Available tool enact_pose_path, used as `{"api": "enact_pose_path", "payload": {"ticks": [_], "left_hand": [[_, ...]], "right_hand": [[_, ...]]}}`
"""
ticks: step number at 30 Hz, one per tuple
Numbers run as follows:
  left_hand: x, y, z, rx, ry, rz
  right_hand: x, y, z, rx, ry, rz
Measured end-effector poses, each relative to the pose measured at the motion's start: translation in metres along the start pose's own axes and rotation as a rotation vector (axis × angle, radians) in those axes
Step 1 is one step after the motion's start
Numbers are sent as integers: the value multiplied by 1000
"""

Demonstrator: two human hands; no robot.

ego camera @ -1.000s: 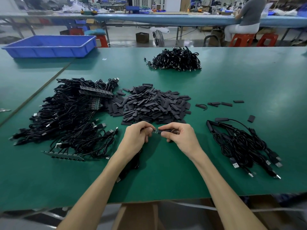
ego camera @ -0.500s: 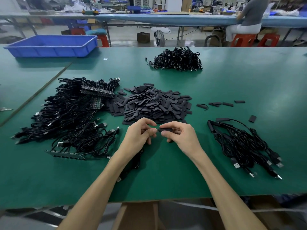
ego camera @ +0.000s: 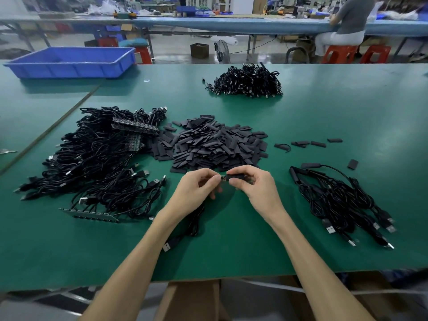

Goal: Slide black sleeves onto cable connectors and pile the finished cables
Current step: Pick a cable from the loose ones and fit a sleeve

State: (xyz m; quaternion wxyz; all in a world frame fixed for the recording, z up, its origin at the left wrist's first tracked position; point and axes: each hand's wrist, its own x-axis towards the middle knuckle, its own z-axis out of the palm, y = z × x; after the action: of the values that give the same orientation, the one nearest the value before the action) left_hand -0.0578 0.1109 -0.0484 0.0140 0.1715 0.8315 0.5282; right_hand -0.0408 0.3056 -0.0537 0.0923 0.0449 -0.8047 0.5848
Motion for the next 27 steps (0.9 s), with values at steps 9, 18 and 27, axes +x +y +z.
{"api": "enact_pose_path", "payload": {"ticks": [9,18,27], "left_hand": [[0,1,-2,6,9,-16],[1,-5,-2,30,-26,56],[2,-4,-5,-73,-39,42]], "right_hand": [[-8,-7,12,-503,0,-264],[-16,-15,14,-632,15,-391],[-19,-16,16,-650,14,-448]]}}
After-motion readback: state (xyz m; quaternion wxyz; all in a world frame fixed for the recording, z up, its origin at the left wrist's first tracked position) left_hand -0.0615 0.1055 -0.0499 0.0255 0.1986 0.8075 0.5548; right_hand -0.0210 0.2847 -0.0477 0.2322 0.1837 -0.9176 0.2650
